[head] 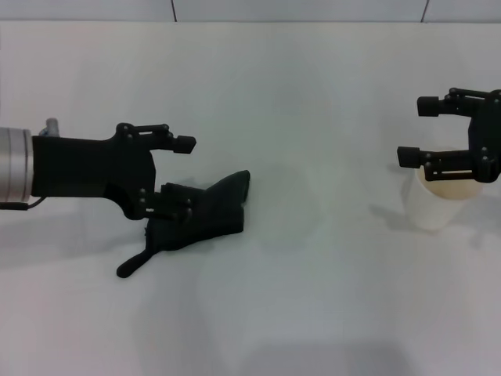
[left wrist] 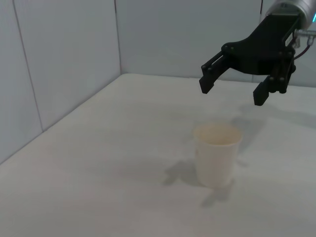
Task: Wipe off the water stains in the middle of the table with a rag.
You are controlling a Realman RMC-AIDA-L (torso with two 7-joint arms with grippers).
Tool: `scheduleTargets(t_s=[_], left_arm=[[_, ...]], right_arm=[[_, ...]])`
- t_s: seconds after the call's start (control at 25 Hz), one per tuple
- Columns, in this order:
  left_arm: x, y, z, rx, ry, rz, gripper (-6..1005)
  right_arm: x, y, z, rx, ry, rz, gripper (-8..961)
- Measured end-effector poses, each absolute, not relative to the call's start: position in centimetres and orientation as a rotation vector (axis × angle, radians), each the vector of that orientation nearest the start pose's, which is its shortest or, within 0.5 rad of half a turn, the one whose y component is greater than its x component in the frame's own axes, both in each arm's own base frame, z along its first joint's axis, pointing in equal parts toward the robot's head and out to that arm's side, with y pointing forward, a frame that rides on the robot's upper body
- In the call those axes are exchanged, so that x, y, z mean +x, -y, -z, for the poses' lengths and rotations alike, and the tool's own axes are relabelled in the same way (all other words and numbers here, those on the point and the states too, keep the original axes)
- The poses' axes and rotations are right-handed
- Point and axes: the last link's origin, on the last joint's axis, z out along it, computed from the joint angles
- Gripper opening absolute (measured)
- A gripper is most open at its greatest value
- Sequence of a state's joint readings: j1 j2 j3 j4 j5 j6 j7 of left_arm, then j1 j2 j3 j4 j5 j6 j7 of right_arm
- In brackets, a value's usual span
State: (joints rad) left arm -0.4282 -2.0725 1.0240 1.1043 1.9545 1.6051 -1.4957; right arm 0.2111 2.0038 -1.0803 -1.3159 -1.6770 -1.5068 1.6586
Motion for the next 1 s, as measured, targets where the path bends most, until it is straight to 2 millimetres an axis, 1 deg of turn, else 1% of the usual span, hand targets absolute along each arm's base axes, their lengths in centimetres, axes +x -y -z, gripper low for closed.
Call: scheduleTargets(t_s=[0.24, 0.52, 1.0], left_arm=[[-21.93, -32.17, -2.28, -2.905, 0.224, 0.408, 870], [-21.79, -31.99, -2.31, -2.924, 0.227, 0.413, 870], [-21.43, -32.09, -2.16, -2.934, 0.217, 0.414, 870]], right_arm=[[22.55, -30.17, -7.77, -2.671, -0.365, -0.585, 841], [22.96, -30.00, -7.73, -2.691, -0.406, -0.494, 841], [23.11, -29.82, -8.00, -2.698, -0.423, -0.464, 841]])
